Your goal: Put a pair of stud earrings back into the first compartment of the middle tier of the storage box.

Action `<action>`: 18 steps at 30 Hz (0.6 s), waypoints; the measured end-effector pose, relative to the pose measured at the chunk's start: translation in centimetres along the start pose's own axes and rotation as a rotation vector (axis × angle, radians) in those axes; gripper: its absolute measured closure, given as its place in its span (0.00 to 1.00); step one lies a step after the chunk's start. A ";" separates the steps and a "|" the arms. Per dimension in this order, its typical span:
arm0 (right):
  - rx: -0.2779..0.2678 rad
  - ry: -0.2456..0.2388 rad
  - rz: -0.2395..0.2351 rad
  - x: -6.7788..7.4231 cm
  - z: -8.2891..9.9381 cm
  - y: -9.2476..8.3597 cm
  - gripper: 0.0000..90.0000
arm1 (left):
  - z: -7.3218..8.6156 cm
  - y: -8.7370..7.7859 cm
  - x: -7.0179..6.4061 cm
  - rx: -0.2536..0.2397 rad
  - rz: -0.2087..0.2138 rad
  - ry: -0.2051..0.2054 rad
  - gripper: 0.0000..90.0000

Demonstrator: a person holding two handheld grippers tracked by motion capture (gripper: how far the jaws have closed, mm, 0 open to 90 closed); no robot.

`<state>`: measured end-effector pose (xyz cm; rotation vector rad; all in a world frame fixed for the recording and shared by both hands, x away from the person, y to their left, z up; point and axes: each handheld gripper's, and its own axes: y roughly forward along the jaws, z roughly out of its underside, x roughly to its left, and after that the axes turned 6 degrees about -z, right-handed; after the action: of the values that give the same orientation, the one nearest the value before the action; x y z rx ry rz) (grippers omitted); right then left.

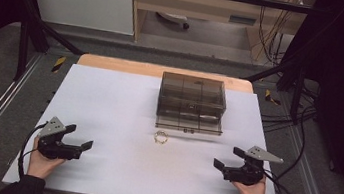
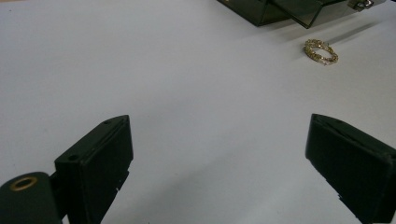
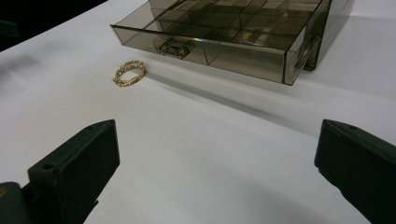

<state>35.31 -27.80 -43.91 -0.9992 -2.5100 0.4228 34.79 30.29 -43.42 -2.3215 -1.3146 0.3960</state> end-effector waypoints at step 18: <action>0.049 -0.031 -0.025 2.5 -1.1 2.2 0.01 | 0.2 0.3 0.0 0.021 -0.006 0.009 0.08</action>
<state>35.44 -24.41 -43.22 -0.9480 -2.5243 0.4934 34.96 30.16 -43.73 -2.2987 -1.3061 0.3948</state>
